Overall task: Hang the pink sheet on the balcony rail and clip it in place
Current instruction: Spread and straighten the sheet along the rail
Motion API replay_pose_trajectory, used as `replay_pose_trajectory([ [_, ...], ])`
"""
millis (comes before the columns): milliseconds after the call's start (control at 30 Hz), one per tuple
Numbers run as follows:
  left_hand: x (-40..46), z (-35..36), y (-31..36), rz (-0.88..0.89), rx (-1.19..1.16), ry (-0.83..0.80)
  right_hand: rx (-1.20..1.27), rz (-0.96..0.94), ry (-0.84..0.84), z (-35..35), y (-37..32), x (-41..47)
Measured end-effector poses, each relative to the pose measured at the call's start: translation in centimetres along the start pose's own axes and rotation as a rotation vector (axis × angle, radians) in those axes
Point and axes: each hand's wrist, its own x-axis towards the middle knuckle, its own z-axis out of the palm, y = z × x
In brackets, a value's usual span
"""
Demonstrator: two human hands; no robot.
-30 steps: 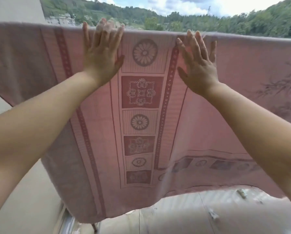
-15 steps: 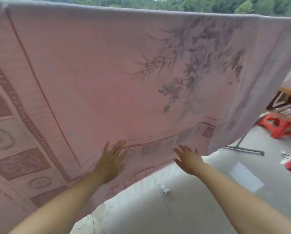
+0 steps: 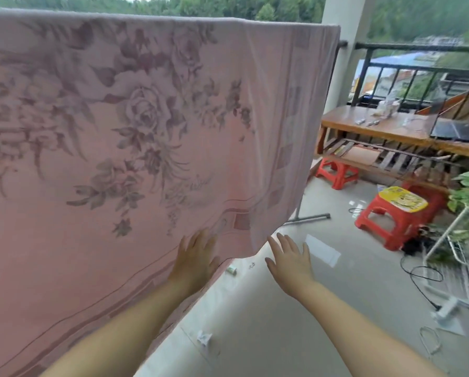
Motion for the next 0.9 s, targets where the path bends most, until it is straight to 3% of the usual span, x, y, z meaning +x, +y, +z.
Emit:
replay_pose_trajectory([
  [133, 7.6, 0.3, 0.7, -0.058, -0.183, 0.039, 0.005, 0.041, 0.051, -1.6, 3.3, 6.1],
  [300, 20.7, -2.6, 0.2, 0.102, -0.025, 0.152, -0.002, 0.052, 0.194, -7.7, 6.6, 17.2],
  [600, 42.7, -7.0, 10.0, 0.238, -0.093, 0.411, 0.023, 0.091, 0.343, -15.9, 20.1, 33.4],
  [767, 50.8, -7.4, 13.8, 0.086, -0.149, 0.811, 0.091, -0.029, 0.304, -18.6, 27.4, 43.1],
  [900, 51.7, -7.3, 11.3, -0.172, 0.098, 1.08, 0.216, -0.312, 0.331, -21.8, 27.0, 50.2],
])
